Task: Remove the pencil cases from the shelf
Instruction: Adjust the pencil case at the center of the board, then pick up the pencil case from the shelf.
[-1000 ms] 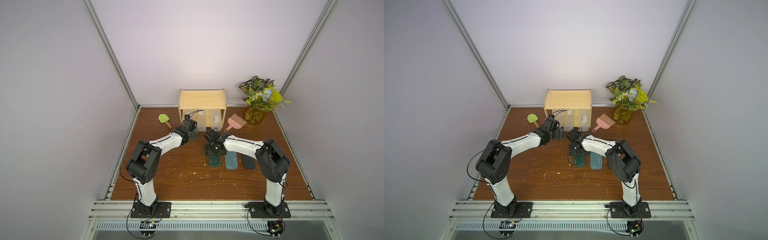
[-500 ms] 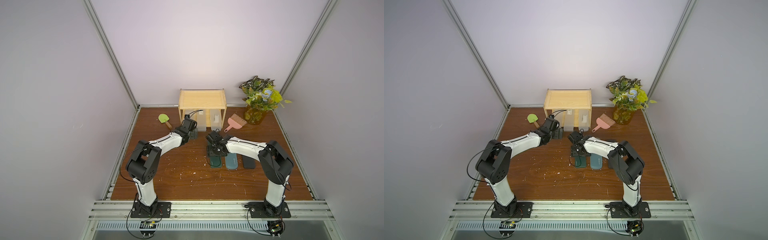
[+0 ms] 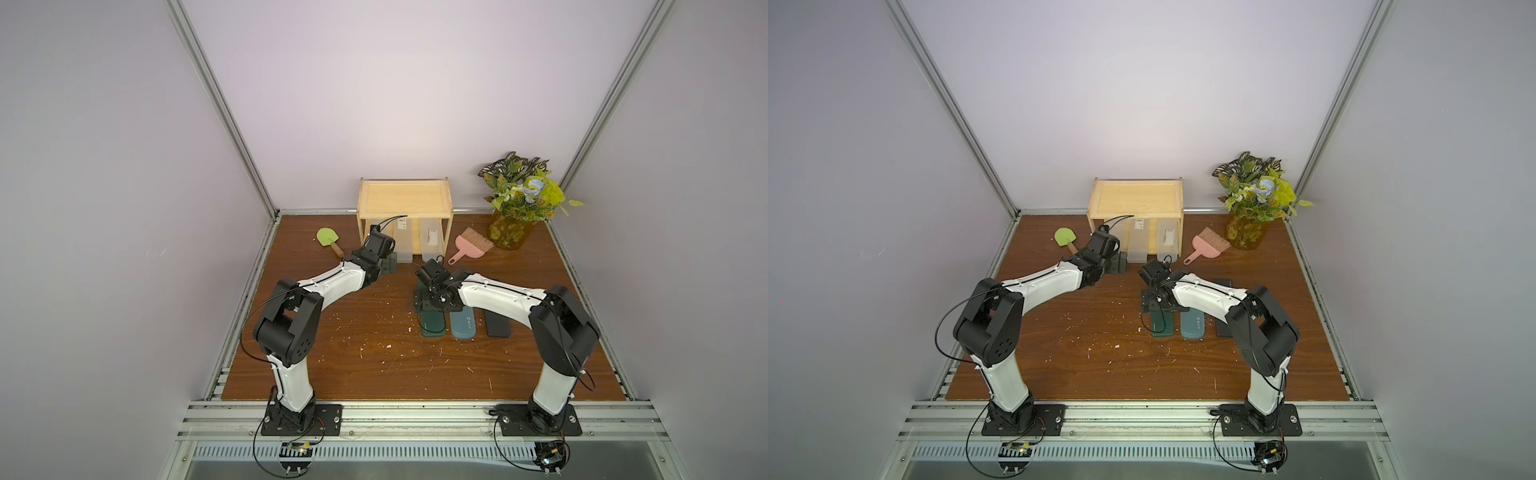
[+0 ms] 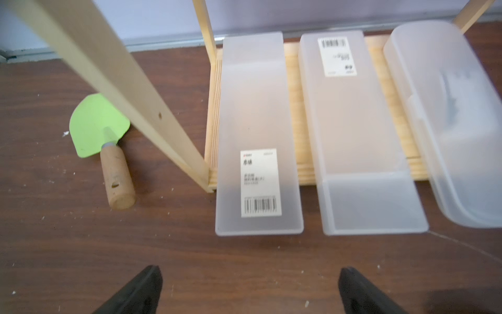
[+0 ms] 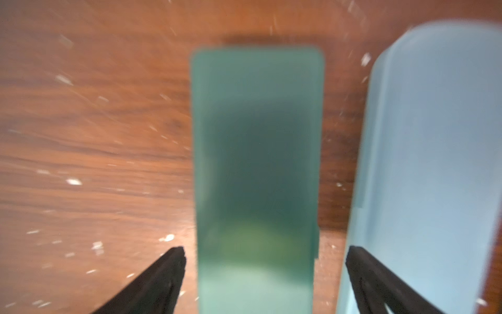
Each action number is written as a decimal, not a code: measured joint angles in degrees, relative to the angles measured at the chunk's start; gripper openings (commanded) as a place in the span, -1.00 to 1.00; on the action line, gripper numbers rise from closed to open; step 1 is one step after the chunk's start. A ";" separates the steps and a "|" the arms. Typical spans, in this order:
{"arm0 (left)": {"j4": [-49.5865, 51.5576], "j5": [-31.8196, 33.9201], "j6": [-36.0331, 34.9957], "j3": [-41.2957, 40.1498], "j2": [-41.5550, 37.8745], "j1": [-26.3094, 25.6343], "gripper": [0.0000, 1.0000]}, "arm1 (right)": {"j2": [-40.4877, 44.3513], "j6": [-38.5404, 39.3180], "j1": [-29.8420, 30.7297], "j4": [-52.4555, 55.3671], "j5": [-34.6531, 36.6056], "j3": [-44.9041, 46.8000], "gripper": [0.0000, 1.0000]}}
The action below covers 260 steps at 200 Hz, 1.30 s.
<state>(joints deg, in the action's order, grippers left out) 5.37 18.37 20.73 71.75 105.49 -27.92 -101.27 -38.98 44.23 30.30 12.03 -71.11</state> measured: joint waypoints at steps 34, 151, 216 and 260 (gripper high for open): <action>-0.39 -0.87 0.07 3.52 2.47 0.24 0.99 | 7.34 0.72 0.00 -0.11 1.29 -2.16 0.98; -0.48 -5.29 1.22 4.46 7.63 2.99 0.97 | 14.29 2.95 0.00 -0.90 2.23 3.76 0.98; -0.44 -5.75 1.33 6.49 10.51 3.96 0.95 | 14.29 3.21 -0.11 -1.90 2.73 4.02 0.98; -0.44 -5.75 1.33 7.52 11.04 4.57 0.83 | 14.29 3.26 -0.28 -2.27 2.71 4.07 0.98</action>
<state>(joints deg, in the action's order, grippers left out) 4.93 12.62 22.06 79.26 116.53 -23.35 -86.98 -35.73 43.94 28.03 14.74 -67.05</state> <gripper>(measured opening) 0.934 0.990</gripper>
